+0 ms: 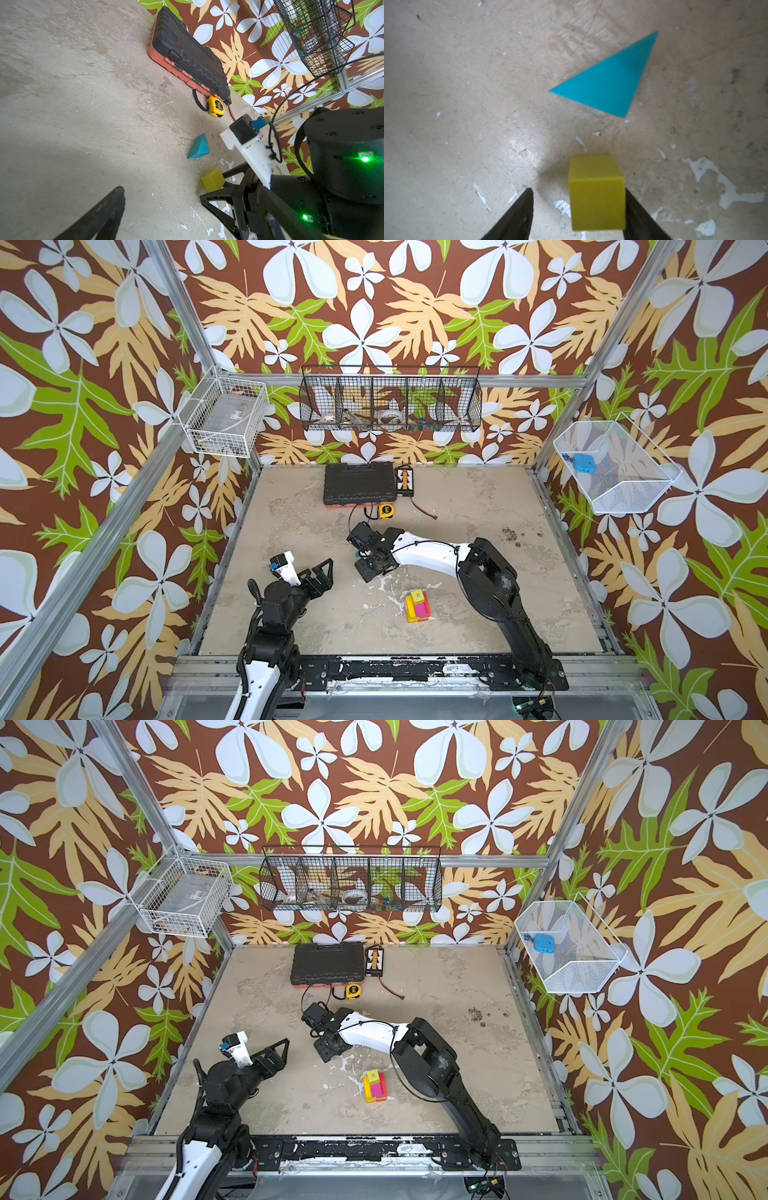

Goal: Build the wood block tower
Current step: 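Close the right gripper on the plain yellow cube, then carry the yellow cube toward the stack with the right gripper while the left arm shifts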

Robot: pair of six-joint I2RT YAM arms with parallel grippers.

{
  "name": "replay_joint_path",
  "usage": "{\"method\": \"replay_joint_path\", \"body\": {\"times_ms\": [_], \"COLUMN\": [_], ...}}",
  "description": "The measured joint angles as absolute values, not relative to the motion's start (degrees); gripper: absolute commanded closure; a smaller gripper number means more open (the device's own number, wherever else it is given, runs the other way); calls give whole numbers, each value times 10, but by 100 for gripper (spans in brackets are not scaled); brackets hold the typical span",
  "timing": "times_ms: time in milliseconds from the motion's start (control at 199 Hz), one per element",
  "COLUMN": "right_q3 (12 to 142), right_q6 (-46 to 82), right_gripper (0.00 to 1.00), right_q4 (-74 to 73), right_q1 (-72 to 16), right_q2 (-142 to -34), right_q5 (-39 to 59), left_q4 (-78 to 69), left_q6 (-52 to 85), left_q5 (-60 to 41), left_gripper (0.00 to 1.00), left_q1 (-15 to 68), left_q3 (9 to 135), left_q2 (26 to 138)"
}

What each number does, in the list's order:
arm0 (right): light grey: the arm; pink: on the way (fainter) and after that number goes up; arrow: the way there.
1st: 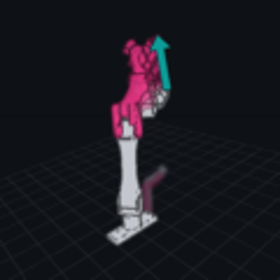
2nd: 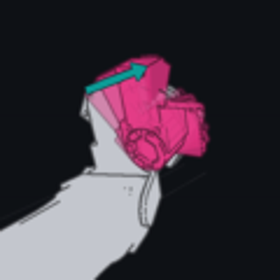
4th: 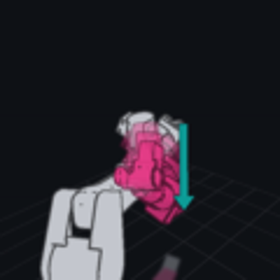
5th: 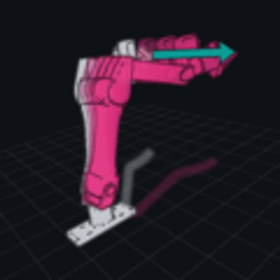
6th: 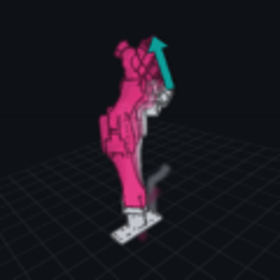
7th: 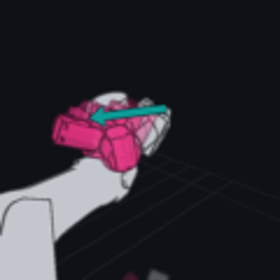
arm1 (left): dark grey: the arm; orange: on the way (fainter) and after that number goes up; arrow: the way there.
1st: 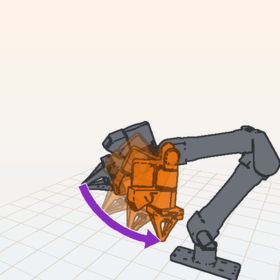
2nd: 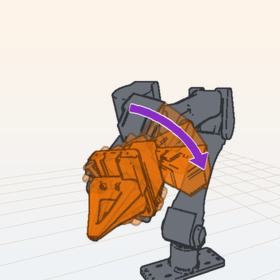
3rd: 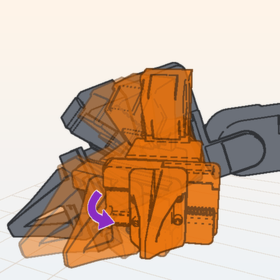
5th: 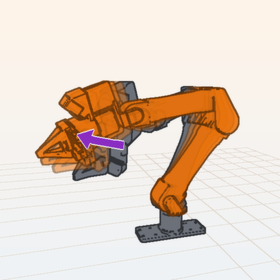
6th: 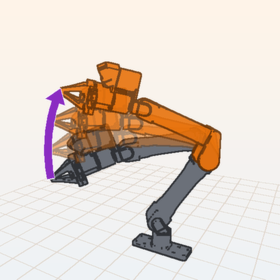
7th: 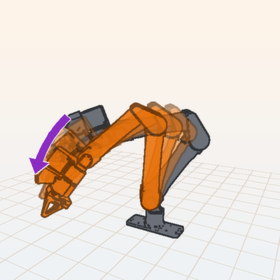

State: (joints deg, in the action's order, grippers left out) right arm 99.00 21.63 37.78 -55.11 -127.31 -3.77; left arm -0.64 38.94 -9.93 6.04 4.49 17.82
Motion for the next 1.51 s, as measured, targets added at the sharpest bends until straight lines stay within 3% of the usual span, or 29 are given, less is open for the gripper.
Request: {"method": "replay_joint_path", "body": {"times_ms": [136,527,713,1039,1330,1506], "right_q3": [1006,1023,1021,973,944,917], "right_q6": [221,224,236,255,255,255], "right_gripper": [39,69,83,85,86,85], "right_q4": [384,394,392,390,390,390], "right_q1": [-550,-551,-551,-551,-551,-548], "right_q2": [-1281,-1299,-1296,-1221,-1165,-1122], "right_q5": [-50,-58,-58,-45,-30,-29], "left_q4": [-6,-2,48,204,237,252], "left_q6": [389,390,512,555,539,529], "left_q5": [-99,-100,-130,-176,-227,-222], "left_gripper": [0,0,0,0,0,0], "left_q1": [60,60,61,61,60,60], "left_q3": [45,50,116,314,340,363], "left_q2": [178,179,199,246,337,326]}}
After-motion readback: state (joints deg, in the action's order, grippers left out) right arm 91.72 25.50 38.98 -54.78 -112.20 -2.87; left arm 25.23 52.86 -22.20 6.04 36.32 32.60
